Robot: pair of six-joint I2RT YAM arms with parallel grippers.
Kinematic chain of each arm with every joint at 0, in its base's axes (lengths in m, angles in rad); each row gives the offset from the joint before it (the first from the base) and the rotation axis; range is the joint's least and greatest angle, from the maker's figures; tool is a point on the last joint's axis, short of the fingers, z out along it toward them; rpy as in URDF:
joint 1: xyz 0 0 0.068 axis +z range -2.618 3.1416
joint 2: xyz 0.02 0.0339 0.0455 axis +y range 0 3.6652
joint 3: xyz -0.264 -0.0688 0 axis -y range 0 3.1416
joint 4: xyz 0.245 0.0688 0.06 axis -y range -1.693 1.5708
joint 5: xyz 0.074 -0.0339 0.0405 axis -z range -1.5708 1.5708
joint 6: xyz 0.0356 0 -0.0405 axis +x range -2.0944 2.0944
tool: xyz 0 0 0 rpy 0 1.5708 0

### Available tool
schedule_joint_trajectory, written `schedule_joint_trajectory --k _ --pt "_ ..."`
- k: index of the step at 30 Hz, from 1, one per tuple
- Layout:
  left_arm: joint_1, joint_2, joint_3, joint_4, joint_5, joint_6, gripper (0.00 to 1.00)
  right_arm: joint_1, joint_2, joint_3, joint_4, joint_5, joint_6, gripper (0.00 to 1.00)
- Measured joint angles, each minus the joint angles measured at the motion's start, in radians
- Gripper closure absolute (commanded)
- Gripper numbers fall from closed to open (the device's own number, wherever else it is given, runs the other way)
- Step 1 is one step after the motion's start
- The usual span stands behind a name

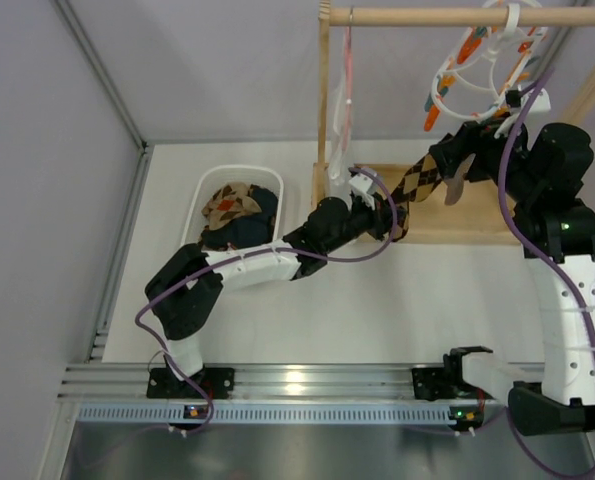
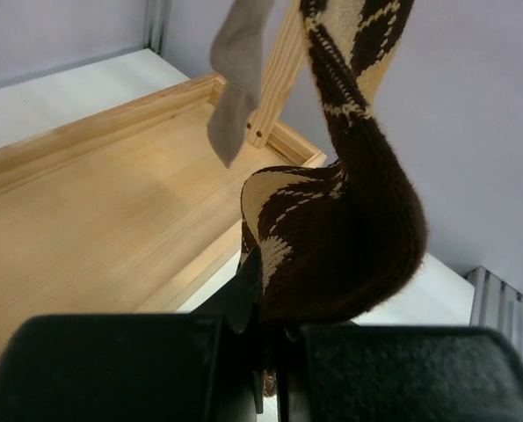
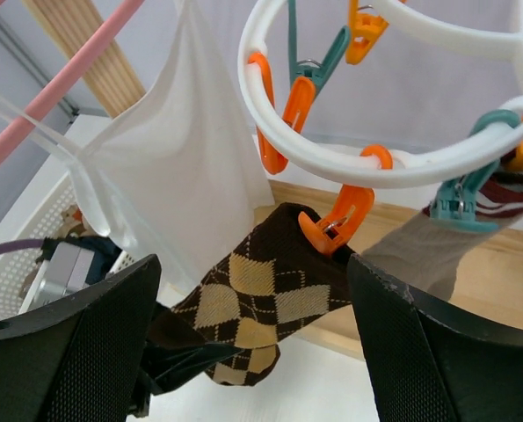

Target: Remove the socks clipped to the hanger

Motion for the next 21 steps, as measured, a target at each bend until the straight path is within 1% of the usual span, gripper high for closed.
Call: schedule_joint_trajectory --k 3,7,13,21 --pt "0.037 0.0 -0.002 -0.003 0.044 -0.055 1.0 -0.004 0.023 0.001 0.018 -0.037 -0.006 0.19" --pt "0.059 -0.004 -0.007 -0.013 0.074 -0.106 1.0 -0.014 0.062 0.008 0.047 -0.071 -0.009 0.25" --pt "0.061 -0.007 -0.011 -0.024 0.088 -0.132 1.0 -0.039 0.108 0.009 0.078 -0.077 -0.01 0.28" --pt "0.065 -0.007 -0.012 -0.048 0.09 -0.144 1.0 -0.1 0.115 0.012 0.108 -0.114 -0.05 0.31"
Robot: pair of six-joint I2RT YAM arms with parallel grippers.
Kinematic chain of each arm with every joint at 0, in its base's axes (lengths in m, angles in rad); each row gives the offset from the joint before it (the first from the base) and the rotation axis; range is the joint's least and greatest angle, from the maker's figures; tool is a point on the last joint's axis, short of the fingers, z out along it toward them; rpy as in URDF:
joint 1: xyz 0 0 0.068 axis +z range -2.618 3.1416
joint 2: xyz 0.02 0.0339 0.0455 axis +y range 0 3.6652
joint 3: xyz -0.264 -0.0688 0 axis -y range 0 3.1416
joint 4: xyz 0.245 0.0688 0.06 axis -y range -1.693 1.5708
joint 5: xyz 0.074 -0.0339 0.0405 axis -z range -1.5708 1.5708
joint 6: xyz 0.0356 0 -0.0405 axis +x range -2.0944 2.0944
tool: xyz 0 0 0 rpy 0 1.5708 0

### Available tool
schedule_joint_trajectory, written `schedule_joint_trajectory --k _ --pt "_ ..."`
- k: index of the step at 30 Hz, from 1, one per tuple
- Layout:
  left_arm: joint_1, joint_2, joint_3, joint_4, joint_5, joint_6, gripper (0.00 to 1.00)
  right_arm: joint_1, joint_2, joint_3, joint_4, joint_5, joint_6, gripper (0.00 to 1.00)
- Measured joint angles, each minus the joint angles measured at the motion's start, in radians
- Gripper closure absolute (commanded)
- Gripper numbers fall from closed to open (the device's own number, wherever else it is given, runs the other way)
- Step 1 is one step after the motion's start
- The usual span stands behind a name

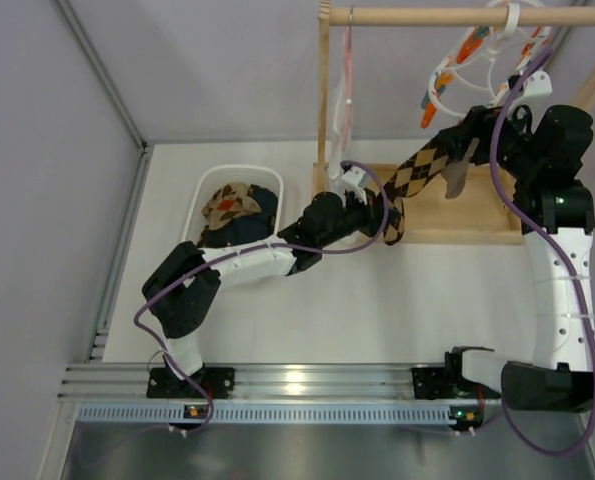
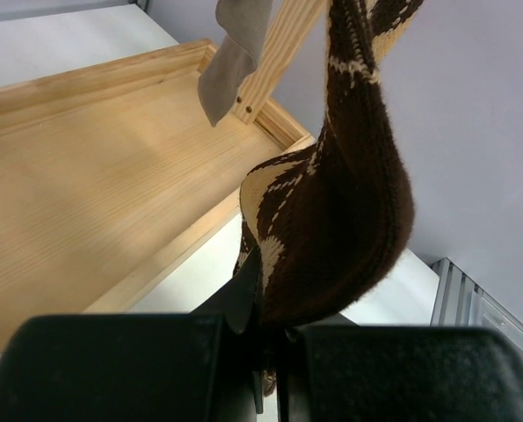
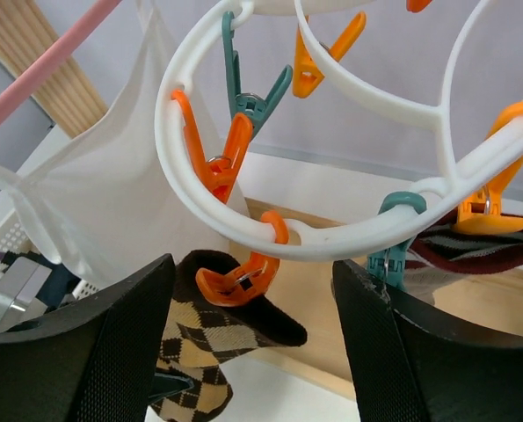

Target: Remove the socks clipped to the hanger

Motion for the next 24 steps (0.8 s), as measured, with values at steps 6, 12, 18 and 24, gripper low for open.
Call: schedule_joint_trajectory --k 6,12,18,24 --pt "0.007 0.0 0.0 -0.006 0.007 -0.003 1.0 -0.075 0.037 0.018 0.034 -0.129 0.005 0.38" --pt "0.014 0.0 0.0 -0.006 0.024 -0.003 1.0 -0.089 0.073 0.018 0.07 -0.246 0.019 0.42" --pt "0.016 0.0 0.0 -0.007 0.031 -0.003 1.0 -0.09 0.088 0.018 0.096 -0.302 0.034 0.53" --pt "0.016 0.0 0.0 -0.006 0.047 -0.006 1.0 -0.089 0.09 0.018 0.12 -0.346 0.058 0.7"
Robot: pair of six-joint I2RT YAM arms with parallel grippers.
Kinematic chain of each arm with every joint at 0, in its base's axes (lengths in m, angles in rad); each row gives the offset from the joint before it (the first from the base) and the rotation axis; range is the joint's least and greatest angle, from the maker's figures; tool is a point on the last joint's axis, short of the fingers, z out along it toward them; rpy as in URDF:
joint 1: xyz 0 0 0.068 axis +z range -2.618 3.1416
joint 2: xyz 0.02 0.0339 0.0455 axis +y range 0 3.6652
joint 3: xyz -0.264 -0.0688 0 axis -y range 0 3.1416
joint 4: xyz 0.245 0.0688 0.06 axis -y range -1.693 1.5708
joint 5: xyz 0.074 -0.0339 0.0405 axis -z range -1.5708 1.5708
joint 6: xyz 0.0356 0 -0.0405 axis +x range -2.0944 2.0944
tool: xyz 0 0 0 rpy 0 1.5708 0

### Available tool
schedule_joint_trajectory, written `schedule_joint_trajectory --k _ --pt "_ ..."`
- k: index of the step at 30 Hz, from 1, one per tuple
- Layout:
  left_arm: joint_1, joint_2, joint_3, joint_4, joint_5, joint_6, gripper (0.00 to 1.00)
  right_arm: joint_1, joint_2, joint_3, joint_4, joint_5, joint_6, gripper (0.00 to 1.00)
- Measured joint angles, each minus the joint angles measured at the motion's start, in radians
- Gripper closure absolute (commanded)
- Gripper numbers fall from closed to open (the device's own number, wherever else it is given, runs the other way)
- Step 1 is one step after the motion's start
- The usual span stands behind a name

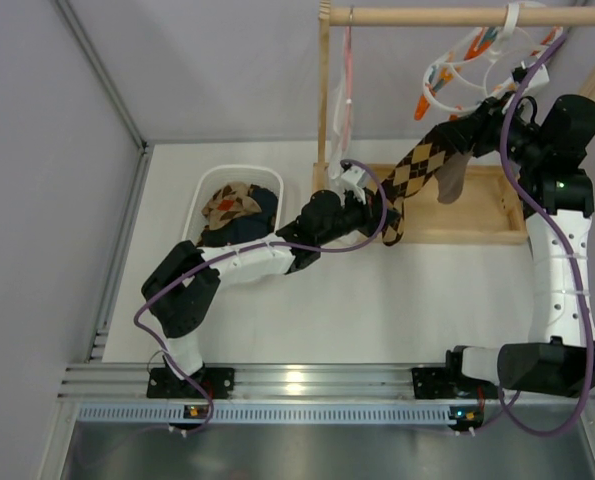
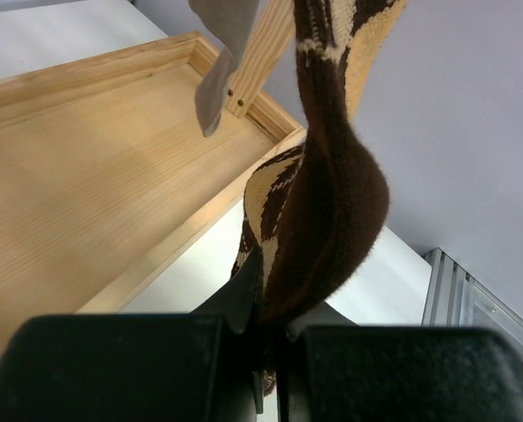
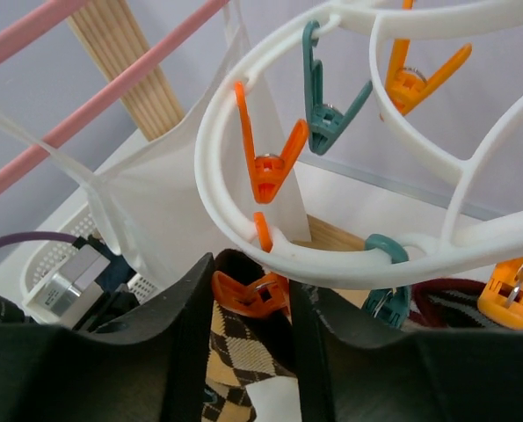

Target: Remove the socks clipped to the hanger

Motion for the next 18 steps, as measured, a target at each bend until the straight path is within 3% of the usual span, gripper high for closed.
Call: schedule_joint_trajectory --k 3,8,11,12,14,15,17,18 --pt "0.0 0.0 0.0 -0.001 0.007 -0.004 1.0 0.0 0.0 -0.003 0.018 -0.006 0.014 0.82" --pt "0.0 0.0 0.0 -0.001 0.025 -0.012 1.0 0.0 -0.016 -0.031 0.061 0.0 0.039 0.82" --pt "0.0 0.0 -0.008 0.0 0.044 -0.026 1.0 0.0 -0.035 -0.064 0.098 0.006 0.057 0.7" --pt "-0.005 -0.001 -0.017 0.001 0.055 -0.028 1.0 0.0 -0.043 -0.077 0.107 0.008 0.064 0.56" --pt "-0.012 -0.014 -0.05 -0.003 0.066 -0.029 1.0 0.0 -0.061 -0.104 0.116 0.013 0.076 0.45" --pt "-0.021 -0.027 -0.073 -0.006 0.069 -0.03 1.0 0.0 -0.07 -0.119 0.121 0.016 0.082 0.31" --pt "-0.048 -0.068 -0.124 -0.02 0.072 -0.03 1.0 0.0 -0.087 -0.145 0.123 0.022 0.093 0.2" --pt "-0.072 -0.099 -0.157 -0.026 0.07 -0.029 1.0 0.0 -0.098 -0.162 0.127 0.031 0.099 0.1"
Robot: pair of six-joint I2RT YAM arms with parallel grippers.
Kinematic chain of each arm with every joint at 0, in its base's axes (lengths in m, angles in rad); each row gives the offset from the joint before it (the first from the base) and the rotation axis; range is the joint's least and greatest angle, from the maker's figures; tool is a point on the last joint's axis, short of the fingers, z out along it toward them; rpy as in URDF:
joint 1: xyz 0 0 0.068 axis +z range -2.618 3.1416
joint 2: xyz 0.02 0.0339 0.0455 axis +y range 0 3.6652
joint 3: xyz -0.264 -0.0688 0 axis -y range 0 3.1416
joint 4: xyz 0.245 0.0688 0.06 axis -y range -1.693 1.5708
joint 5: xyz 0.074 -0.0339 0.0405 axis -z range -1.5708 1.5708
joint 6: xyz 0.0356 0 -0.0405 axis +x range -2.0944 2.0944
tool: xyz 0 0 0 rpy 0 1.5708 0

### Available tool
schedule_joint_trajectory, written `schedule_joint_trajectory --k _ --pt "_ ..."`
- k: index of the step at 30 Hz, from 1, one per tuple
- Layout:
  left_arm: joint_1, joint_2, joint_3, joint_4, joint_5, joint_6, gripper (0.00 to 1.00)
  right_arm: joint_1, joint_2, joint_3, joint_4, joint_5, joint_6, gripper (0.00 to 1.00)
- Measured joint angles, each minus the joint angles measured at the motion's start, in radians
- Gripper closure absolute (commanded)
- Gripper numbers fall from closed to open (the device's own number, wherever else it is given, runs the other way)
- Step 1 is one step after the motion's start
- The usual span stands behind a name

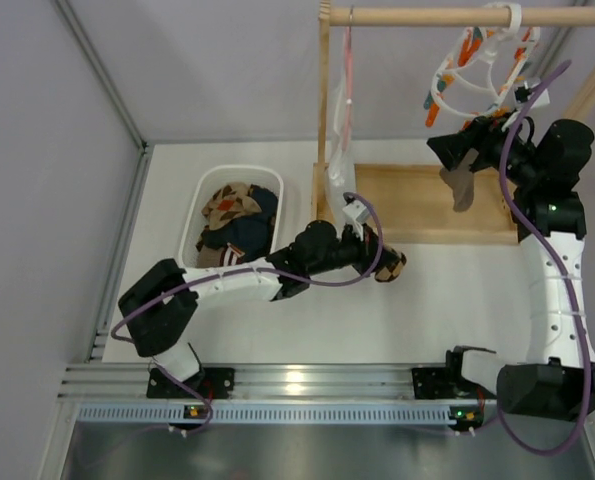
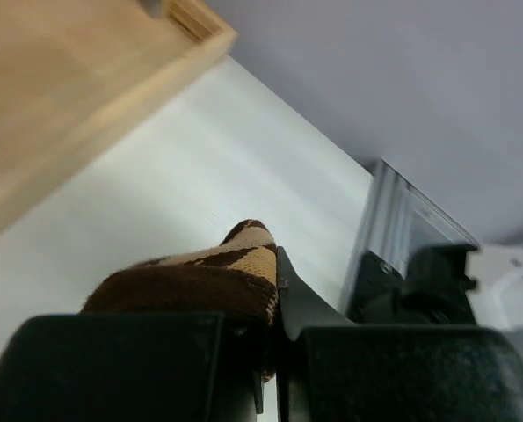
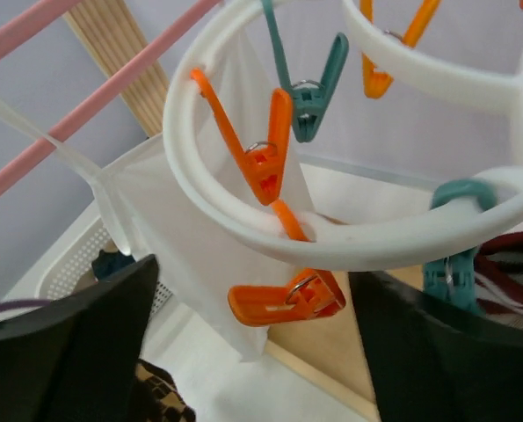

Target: Remove the socks clipped to the hanger

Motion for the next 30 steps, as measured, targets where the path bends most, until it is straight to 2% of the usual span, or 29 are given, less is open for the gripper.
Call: schedule_joint_trajectory --k 1,5,8,11,17,20,24,27,30 --pt "-0.026 -0.038 -0.035 -0.002 -0.007 0.0 1.0 0.0 -0.013 -0.018 0.002 0.008 0.008 0.01" --pt "-0.124 -0.222 -0.168 -0.012 -0.021 -0.007 1.0 0.0 -0.076 -0.081 0.005 0.048 0.016 0.0" --pt "-0.144 -0.333 -0.212 -0.079 -0.086 -0.021 1.0 0.0 -0.148 -0.125 0.028 0.092 0.016 0.01" --pt "-0.132 -0.453 -0.23 -0.214 -0.229 -0.05 1.0 0.001 -0.253 -0.19 0.056 0.137 0.019 0.01" --pt "-0.113 -0.684 -0.23 -0.59 -0.58 -0.127 1.0 0.0 -0.48 -0.357 0.036 0.211 0.058 0.01" --pt "-0.017 -0.748 -0.214 -0.745 -0.629 -0.15 1.0 0.0 -0.527 -0.375 0.017 0.235 0.076 0.01" --pt "0.177 -0.71 -0.139 -0.868 -0.625 -0.155 1.0 0.0 -0.461 -0.339 0.012 0.256 0.09 0.01" --pt "0.192 -0.605 -0.031 -0.877 -0.574 -0.157 1.0 0.0 -0.28 -0.172 -0.021 0.258 0.095 0.01" --pt "0.185 -0.563 -0.011 -0.881 -0.565 -0.167 1.0 0.0 -0.156 -0.086 -0.019 0.26 0.084 0.0"
